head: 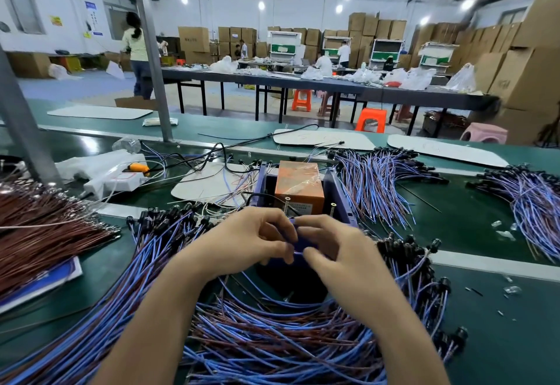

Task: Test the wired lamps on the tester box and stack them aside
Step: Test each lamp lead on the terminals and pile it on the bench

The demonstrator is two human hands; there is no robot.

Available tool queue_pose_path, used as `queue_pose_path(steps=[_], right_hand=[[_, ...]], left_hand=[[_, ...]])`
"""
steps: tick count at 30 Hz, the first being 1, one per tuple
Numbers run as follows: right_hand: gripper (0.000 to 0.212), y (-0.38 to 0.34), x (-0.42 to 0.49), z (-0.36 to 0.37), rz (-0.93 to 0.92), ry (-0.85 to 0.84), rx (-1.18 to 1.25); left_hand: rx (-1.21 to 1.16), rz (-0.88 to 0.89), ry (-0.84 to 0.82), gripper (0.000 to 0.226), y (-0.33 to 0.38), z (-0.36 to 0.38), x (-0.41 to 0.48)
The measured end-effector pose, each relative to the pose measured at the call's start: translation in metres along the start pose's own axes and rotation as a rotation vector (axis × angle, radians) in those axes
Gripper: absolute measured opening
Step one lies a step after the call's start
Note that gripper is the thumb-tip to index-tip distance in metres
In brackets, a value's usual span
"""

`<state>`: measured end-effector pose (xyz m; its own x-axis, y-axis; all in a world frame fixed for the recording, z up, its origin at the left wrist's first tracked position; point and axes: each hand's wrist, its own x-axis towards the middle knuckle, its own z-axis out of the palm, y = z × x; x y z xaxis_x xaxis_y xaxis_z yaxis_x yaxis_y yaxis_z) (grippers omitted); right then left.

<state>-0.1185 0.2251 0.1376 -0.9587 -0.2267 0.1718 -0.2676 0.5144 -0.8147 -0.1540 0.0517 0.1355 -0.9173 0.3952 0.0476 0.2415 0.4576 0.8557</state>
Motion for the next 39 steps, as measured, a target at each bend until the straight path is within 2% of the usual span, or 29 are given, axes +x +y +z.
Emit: queue_pose_path(steps=[1,4,10,13,16,21,27,33,36,39], right_hand=[[0.042,-0.001,0.001,0.006,-0.043,-0.026,0.038],[0.044,0.000,0.005,0.017,-0.112,0.035,-0.002],[0.023,0.011,0.008,0.012,-0.123,0.196,0.007],[0.015,0.016,0.009,0.007,-0.098,0.263,0.076],[0.017,0.017,0.010,0.005,-0.071,0.294,0.139],[0.019,0.018,0.013,0.006,-0.033,0.325,0.208],[0.020,0.022,0.014,0.005,0.022,0.328,0.363],[0.021,0.020,0.015,0.008,0.023,0.361,0.477],[0.022,0.023,0.015,0.006,0.055,0.462,0.426],[0.028,0.029,0.015,0.001,0.090,0.581,0.244]], left_hand=[[-0.026,0.003,0.019,0.012,0.000,0.002,0.001],[-0.058,-0.024,0.049,0.014,0.000,0.002,0.001],[-0.143,-0.080,0.130,0.004,-0.005,-0.010,-0.003],[-0.392,-0.084,0.208,0.006,-0.005,-0.016,-0.005],[-0.689,-0.052,0.197,0.015,0.000,-0.013,-0.003],[-0.887,-0.015,0.197,0.013,0.008,0.005,0.006],[-0.944,0.001,0.245,0.008,0.013,0.021,0.012],[-0.944,-0.004,0.324,0.017,0.014,0.026,0.015],[-0.823,-0.068,0.369,0.013,0.008,0.025,0.016],[-0.622,-0.155,0.364,0.007,-0.002,0.024,0.017]])
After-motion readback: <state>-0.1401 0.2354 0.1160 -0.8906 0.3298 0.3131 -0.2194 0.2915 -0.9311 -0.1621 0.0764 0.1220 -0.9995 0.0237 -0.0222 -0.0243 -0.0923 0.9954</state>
